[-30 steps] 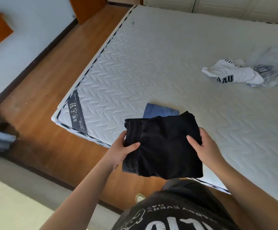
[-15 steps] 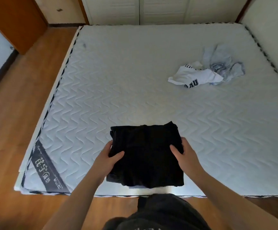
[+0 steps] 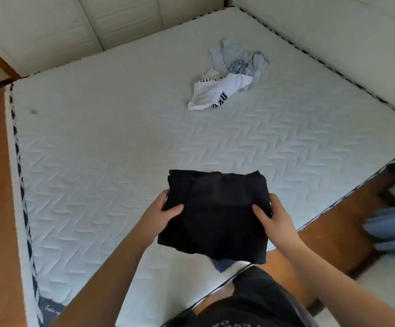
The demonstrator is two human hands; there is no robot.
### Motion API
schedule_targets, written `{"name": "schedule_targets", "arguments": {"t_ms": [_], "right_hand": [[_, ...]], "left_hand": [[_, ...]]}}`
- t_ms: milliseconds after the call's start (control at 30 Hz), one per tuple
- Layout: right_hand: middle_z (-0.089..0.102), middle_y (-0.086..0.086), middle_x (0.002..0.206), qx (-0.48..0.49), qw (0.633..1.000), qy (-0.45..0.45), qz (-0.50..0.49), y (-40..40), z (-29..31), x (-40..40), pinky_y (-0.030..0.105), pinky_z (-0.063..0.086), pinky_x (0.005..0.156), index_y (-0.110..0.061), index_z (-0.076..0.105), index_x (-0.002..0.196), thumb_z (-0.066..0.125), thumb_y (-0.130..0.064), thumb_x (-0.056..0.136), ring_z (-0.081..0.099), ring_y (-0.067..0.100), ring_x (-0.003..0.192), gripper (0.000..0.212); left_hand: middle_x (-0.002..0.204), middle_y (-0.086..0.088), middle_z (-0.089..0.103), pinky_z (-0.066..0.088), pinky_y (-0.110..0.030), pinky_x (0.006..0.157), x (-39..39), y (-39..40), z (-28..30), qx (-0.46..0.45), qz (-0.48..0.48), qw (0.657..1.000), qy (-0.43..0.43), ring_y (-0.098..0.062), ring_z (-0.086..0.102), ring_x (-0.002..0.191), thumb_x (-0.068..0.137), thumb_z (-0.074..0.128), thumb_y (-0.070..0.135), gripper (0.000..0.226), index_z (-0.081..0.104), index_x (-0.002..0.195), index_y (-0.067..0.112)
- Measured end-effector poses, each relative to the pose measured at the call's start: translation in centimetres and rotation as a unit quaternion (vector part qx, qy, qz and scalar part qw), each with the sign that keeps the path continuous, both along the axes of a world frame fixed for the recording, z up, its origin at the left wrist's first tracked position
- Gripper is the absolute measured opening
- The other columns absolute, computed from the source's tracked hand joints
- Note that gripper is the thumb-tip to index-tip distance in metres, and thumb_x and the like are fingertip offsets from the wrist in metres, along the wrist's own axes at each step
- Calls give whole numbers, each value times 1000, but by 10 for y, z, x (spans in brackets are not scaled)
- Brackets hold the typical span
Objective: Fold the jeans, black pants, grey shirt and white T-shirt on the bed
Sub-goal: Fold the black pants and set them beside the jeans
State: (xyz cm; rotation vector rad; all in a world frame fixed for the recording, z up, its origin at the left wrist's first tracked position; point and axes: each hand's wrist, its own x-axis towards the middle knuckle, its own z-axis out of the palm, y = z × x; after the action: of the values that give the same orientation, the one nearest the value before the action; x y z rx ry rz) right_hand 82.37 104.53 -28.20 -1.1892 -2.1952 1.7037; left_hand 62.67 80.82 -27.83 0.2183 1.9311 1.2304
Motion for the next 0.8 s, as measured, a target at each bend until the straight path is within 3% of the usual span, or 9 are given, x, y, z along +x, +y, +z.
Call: {"name": "schedule_targets", "arguments": {"t_ms": [233,400,467,567,667,800], "right_hand": [[67,-26,93,-68,985,6,-161,-112,-20,35,9,49,61,-42,53,105,61,-30,94,64,-8,84,18],[68,-23,98,-128,964,0,-232,-140,-39,43,8,49,63,-47,55,103,62,-26,93,64,-8,89,24],[68,-19,104,-150,958,-1,-245,-145,-55,42,15,52,72,-45,54,109,61,-24,94,65,-3,94,27],[67,-11,114,-188,945,1,-269,-145,-86,36,39,55,90,-36,53,118,58,-18,95,64,11,105,30],[67,-11,111,-227,925,-7,-306,-142,-113,27,38,55,89,-36,54,114,58,-15,94,65,10,100,29],[69,-9,106,-264,901,-25,-343,-127,-149,18,33,58,81,-36,55,109,59,-14,94,68,8,90,27]], "left_hand": [[115,30,64,47,-34,100,-36,-26,-11,-31,-161,986,19,4,61,109,79,68,45,44,49,114,63],[116,24,65,45,-36,103,-53,-14,-25,-64,-234,969,32,-1,60,110,87,68,34,44,49,124,47],[118,22,64,46,-34,100,-58,-3,-34,-81,-255,963,38,-4,60,112,88,67,32,46,48,128,41],[119,18,64,46,-35,99,-68,20,-55,-103,-274,955,48,-7,60,112,88,68,29,48,48,132,36],[120,16,63,47,-34,98,-77,47,-82,-121,-291,947,63,-8,60,110,88,69,26,50,49,133,33],[114,20,60,44,-24,85,-85,81,-120,-140,-305,939,73,-2,60,102,86,71,23,53,50,133,33]]}}
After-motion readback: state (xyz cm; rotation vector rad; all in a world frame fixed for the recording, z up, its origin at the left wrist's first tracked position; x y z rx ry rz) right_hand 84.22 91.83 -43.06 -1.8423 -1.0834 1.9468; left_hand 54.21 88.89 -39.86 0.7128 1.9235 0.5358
